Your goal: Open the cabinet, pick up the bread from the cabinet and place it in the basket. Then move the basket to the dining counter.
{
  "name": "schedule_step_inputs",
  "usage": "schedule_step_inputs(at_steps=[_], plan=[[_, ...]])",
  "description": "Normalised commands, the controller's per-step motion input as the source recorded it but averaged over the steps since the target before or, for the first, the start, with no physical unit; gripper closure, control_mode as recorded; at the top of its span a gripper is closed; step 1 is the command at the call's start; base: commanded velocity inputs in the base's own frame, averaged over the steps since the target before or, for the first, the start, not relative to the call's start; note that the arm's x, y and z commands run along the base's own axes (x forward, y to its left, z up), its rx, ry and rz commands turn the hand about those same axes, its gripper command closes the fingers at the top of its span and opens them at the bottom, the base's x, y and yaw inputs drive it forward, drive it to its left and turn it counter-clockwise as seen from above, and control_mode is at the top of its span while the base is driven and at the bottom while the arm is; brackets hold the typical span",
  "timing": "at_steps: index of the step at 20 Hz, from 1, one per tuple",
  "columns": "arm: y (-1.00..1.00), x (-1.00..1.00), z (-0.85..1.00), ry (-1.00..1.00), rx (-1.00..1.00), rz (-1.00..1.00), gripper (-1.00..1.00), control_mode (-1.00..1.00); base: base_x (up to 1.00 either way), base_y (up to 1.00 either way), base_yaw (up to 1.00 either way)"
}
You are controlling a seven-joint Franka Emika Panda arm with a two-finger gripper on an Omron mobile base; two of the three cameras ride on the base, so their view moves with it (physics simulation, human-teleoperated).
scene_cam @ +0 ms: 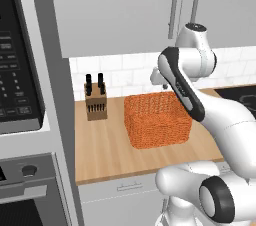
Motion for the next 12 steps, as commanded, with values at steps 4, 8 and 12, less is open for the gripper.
schedule_step_inputs(at_steps=[4,8,12], plan=[[-0.28,0.25,0.15,-0.07,0.02,-0.01,-1.0,-1.0,0.0,0.0,0.0],[-0.25,0.3,0.91,-0.42,-0.02,-0.02,-1.0,-1.0,0.0,0.0,0.0],[-0.01,0.0,1.0,-0.47,-0.09,-0.06,-1.0,-1.0,0.0,0.0,0.0]])
